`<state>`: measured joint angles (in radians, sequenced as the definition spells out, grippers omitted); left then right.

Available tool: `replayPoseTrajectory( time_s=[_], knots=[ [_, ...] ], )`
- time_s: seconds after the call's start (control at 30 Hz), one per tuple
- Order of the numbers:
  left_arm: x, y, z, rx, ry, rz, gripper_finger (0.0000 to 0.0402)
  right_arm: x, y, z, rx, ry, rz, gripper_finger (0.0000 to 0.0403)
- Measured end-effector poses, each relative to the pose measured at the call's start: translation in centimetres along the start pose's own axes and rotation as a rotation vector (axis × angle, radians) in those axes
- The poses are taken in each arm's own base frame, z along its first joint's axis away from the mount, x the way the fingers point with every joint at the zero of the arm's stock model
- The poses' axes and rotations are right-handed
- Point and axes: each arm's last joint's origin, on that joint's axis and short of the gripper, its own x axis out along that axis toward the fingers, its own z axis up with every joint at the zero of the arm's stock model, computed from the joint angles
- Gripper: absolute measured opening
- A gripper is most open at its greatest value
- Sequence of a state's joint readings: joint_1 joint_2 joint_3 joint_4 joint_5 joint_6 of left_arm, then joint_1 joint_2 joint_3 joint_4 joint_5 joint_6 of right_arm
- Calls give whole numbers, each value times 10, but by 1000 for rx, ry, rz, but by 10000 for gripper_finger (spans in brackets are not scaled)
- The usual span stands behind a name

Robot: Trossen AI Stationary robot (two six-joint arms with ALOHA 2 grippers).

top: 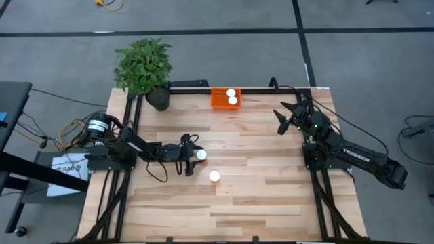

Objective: Pick and place pill bottles into a basket
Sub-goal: Put the top orange pill bottle into the orange bin

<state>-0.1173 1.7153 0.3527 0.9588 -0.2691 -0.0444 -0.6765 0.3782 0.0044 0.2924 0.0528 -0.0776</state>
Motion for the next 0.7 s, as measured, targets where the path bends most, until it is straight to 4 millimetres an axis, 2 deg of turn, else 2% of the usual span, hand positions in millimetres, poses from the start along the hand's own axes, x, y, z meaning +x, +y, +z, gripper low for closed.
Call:
replayPoseTrajectory(
  time_s=[0.2, 0.5, 0.6, 0.7],
  knots=[
    [0, 0, 0, 2, 0, 0, 256, 0, 0, 0, 0, 0, 0, 249],
    [0, 0, 0, 2, 1, 0, 178, 0, 0, 0, 0, 0, 0, 249],
    [0, 0, 0, 2, 1, 0, 176, 0, 0, 0, 0, 0, 0, 249],
    [0, 0, 0, 1, 1, 0, 191, 0, 0, 0, 0, 0, 0, 249]
  ],
)
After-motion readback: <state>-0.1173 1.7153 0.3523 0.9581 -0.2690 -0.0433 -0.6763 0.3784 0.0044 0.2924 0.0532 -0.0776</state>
